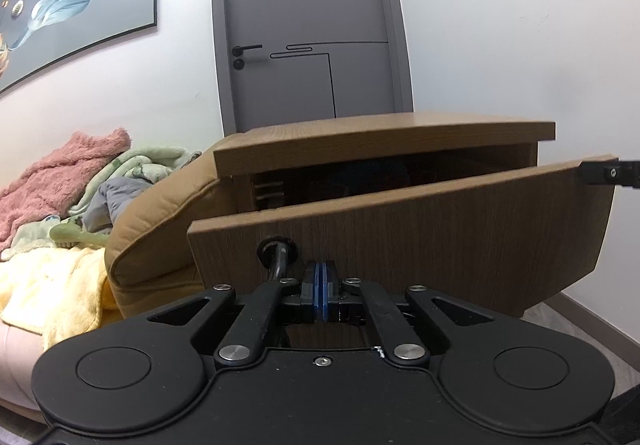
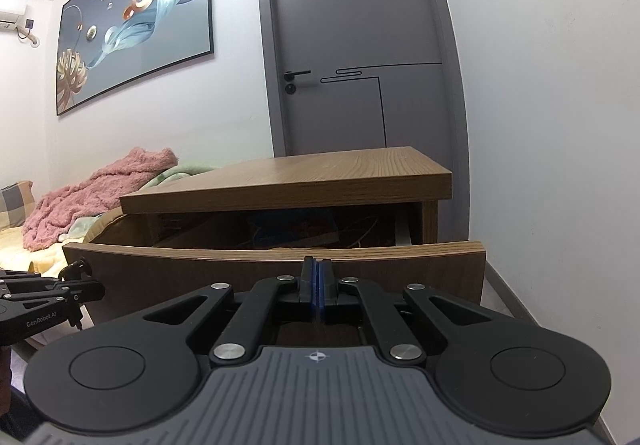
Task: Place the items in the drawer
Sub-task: 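Push the drawer front shut with the closed left tool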
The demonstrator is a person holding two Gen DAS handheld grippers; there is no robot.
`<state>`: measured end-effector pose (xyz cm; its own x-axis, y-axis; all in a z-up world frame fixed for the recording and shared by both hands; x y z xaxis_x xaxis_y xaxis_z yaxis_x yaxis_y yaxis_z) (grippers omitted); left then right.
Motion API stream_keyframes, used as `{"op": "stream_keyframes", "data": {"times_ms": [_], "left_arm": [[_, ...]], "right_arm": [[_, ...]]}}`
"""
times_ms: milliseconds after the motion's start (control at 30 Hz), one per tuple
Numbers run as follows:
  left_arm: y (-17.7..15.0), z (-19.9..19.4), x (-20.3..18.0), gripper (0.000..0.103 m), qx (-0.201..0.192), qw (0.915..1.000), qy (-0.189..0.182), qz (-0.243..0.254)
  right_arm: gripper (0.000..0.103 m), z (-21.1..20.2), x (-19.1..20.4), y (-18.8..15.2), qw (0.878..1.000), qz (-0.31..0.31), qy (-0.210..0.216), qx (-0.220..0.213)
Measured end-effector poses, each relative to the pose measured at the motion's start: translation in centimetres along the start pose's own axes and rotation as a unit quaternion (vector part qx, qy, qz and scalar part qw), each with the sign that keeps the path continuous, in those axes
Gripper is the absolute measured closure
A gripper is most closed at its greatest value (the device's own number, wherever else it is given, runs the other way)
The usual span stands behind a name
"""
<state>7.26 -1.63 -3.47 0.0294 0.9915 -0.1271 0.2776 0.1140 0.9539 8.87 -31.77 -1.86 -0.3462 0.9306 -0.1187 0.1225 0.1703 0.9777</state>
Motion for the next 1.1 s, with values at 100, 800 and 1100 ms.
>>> {"op": "stream_keyframes", "data": {"times_ms": [100,800,1100], "left_arm": [[0.2,0.6,-0.1,0.101,-0.007,1.0000,0.001,0.005],[1.0,3.8,-0.1,0.101,-0.014,0.9999,0.002,0.010],[1.7,5.6,-0.1,0.101,-0.009,0.9999,0.007,0.005]], "right_arm": [[0.102,0.7,-0.2,-0.1,1.000,0.007,-0.003,-0.003],[0.102,4.2,-0.9,-0.1,1.000,-0.012,-0.011,-0.020],[0.102,5.5,-0.9,0.2,0.999,-0.024,-0.019,-0.018]]}}
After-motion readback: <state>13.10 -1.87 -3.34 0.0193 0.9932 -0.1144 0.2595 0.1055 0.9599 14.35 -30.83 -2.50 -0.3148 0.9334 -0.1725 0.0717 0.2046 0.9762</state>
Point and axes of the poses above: each gripper's, at about its wrist camera, not at the fingertips, and z roughly the way its jaws point, x to its left, y to its top, the point moved 1 cm from there along z, roughly the way its jaws point, and after that the axes turned 15 degrees about -z, right-handed, at the moved point
